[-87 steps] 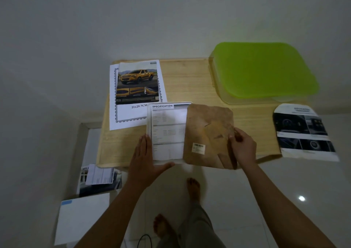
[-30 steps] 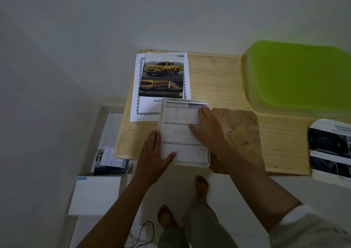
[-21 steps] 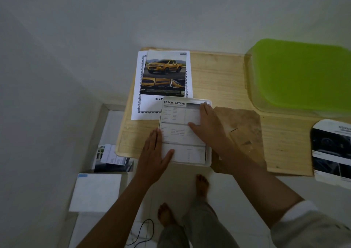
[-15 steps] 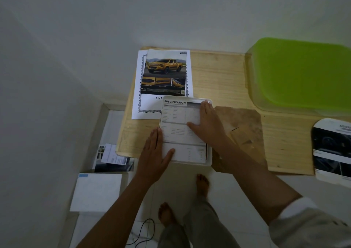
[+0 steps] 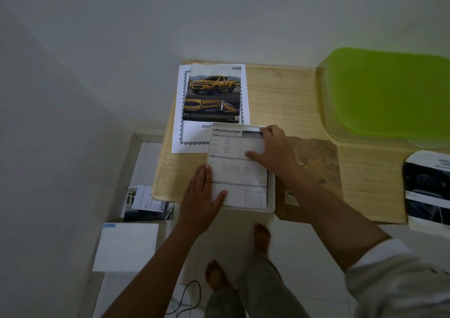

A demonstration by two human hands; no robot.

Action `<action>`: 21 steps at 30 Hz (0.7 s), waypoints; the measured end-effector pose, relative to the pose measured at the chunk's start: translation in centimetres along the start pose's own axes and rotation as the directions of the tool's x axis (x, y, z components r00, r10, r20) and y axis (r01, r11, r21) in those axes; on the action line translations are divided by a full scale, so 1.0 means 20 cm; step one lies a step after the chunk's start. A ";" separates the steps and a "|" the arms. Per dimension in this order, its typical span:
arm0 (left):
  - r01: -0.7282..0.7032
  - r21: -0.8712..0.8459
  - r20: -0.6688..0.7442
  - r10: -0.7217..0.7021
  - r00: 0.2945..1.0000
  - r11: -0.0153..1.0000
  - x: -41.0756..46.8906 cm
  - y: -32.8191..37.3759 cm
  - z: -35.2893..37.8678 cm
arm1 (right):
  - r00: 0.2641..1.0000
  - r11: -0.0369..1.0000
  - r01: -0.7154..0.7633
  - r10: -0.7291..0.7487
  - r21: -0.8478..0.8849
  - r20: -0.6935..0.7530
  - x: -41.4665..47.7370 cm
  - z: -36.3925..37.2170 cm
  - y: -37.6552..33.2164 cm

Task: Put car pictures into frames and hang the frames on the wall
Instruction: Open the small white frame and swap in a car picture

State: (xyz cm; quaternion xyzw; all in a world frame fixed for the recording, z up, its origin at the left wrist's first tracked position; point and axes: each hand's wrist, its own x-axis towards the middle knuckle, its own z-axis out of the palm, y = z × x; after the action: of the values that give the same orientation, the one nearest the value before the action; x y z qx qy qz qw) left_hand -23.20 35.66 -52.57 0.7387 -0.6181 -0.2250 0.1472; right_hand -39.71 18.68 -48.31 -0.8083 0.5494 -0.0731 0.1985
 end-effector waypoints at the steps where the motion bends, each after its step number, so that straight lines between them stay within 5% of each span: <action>1: 0.000 0.000 0.000 0.000 1.000 1.000 0.00 0.00 0.00 | 1.000 1.000 -0.006 0.006 0.007 0.008 0.01 0.00 0.00; 12: 0.010 0.003 0.008 -0.010 1.000 1.000 0.00 -0.01 0.01 | 0.999 0.972 -0.050 0.052 0.232 -0.006 0.02 -0.01 -0.01; 21: 0.022 0.009 -0.002 -0.022 1.000 1.000 0.00 0.00 0.00 | 0.958 0.693 -0.204 0.288 0.692 -0.006 -0.25 -0.01 -0.10</action>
State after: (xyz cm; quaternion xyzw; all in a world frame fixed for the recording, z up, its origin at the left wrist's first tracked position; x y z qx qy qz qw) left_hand -23.15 35.59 -52.58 0.7462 -0.6110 -0.2229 0.1419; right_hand -39.89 23.91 -46.88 -0.5915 0.5970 -0.2890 0.4584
